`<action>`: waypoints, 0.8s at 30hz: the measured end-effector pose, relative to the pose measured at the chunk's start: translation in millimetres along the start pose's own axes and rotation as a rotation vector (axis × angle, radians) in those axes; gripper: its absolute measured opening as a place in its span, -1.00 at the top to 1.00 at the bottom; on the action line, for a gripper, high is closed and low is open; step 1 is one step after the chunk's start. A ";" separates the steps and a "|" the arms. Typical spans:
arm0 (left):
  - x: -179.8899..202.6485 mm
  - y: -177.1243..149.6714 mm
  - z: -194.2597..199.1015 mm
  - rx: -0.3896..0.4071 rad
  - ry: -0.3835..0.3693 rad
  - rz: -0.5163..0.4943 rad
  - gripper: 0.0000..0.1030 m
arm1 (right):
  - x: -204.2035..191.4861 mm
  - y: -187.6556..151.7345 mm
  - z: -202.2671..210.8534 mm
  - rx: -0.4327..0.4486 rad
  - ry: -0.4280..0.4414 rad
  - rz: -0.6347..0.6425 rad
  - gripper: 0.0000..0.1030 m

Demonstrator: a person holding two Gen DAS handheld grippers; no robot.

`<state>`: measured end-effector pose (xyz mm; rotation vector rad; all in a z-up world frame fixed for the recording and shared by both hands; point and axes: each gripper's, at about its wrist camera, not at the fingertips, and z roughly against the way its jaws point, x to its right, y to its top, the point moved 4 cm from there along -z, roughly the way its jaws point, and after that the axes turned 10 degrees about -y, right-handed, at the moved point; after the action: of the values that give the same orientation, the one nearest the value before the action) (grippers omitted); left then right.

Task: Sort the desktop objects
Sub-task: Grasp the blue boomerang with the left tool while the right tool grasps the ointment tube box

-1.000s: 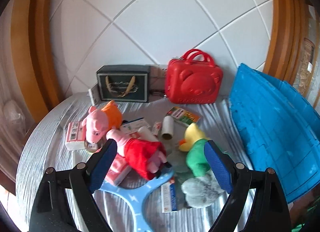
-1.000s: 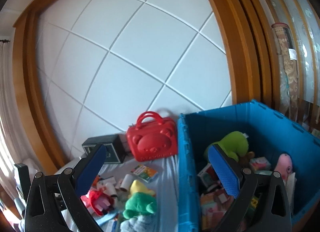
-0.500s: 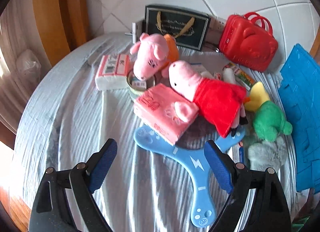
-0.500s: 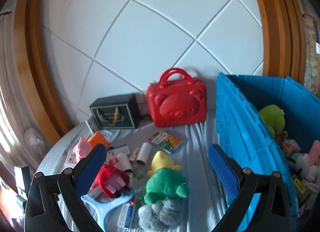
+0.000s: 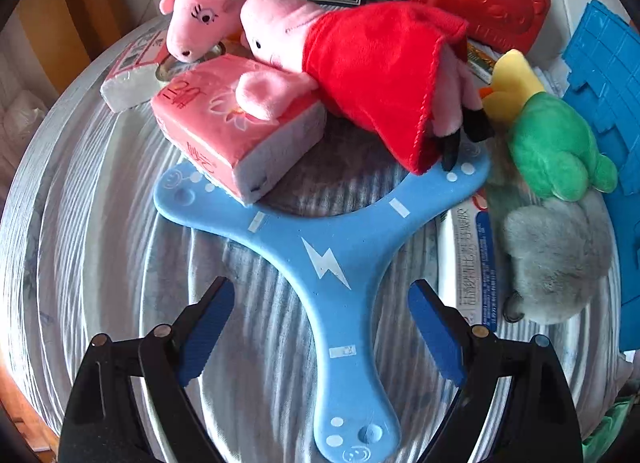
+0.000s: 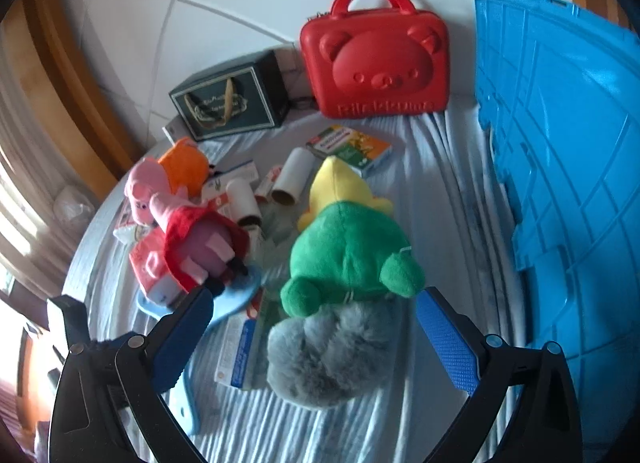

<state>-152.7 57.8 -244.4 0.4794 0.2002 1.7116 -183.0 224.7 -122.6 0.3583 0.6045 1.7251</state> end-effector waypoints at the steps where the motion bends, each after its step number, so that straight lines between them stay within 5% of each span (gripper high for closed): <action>1: -2.3 -0.7 -8.1 -0.022 0.020 0.018 -0.73 | -0.6 -5.2 -3.7 -0.016 -0.005 0.004 -1.00; 5: -8.8 -9.2 -27.5 -0.035 0.048 0.041 -0.75 | -5.5 -21.4 -11.5 -0.059 -0.009 0.018 -1.00; 7: -14.8 -12.2 -24.4 -0.013 0.049 0.043 -0.37 | -14.3 -24.9 -14.5 -0.071 0.004 0.037 -1.00; 8: -19.7 -13.7 -20.7 0.004 0.047 0.049 0.16 | -21.8 -26.7 -15.7 -0.074 0.017 0.052 -1.00; 18: -73.5 -33.2 -12.2 0.059 0.094 0.098 0.16 | -119.9 -39.8 -60.0 -0.189 0.118 0.211 -0.98; 21: -87.2 -34.2 -20.8 0.048 0.081 0.120 0.16 | -136.8 -46.5 -82.4 -0.221 0.084 0.240 -0.48; 24: -94.1 -31.1 -24.1 0.061 0.067 0.127 0.15 | -140.9 -52.8 -104.9 -0.261 0.028 0.239 -0.39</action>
<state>-122.8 -24.1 -297.3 0.4888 0.2760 1.8515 -163.3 75.2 -227.1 0.2287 0.3595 2.0141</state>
